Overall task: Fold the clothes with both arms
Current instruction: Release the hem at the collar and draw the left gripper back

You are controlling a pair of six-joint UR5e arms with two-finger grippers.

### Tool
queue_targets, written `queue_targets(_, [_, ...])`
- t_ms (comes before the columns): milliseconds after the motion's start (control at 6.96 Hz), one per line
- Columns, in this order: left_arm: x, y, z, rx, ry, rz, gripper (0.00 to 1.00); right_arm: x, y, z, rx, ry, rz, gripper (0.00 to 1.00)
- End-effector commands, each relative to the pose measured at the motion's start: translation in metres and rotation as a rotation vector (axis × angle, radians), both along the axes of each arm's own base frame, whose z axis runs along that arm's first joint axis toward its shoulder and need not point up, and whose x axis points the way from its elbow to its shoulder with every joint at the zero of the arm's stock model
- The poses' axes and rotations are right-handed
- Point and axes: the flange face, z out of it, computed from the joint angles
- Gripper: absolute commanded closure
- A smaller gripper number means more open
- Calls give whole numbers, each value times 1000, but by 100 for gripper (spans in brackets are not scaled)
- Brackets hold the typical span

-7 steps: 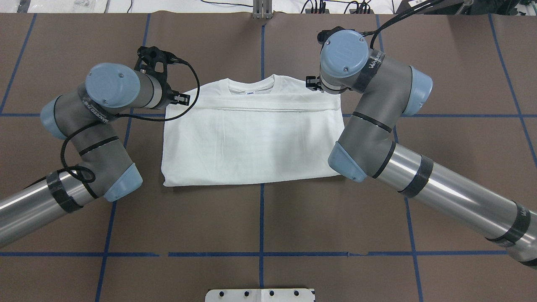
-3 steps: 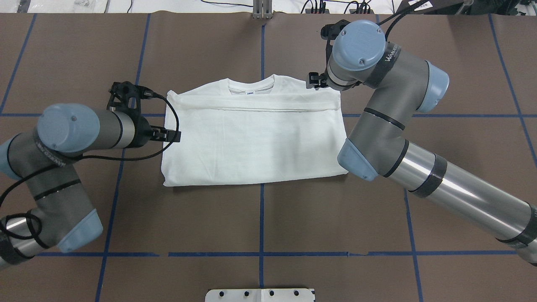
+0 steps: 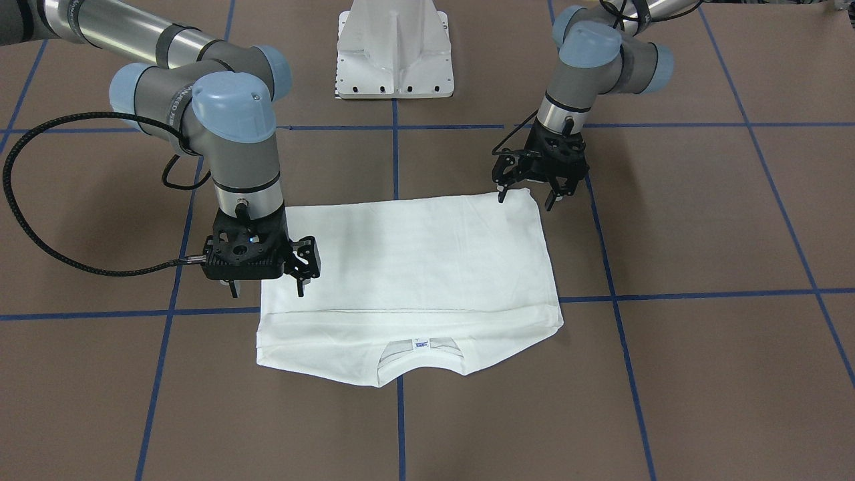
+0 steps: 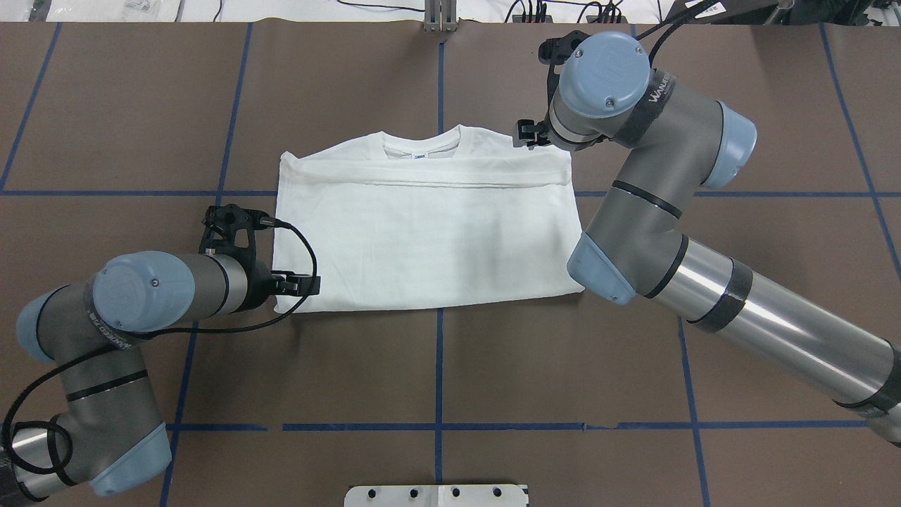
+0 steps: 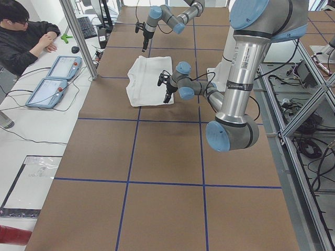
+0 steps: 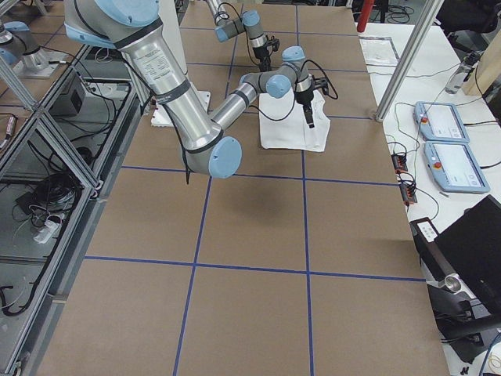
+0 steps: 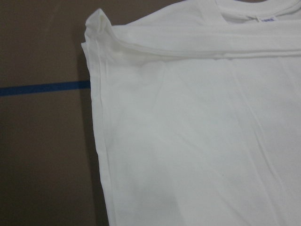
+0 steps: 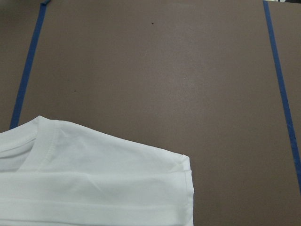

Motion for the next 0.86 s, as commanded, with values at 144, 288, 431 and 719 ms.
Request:
queue_targets(144, [7,9,7,-13,-10,11,28,0,0,1,0,3,2,0])
queue_targets(288, [7,9,6,-18,-6,7,60,0,0,1,0,3,2,0])
queue_targets(431, [11,15,7,-51,7,-4,89,-1,0,2,-1,4,1,0])
queue_targets(719, [9,18,5,-61,16,-10,100,-1,0,1,0,3,1,0])
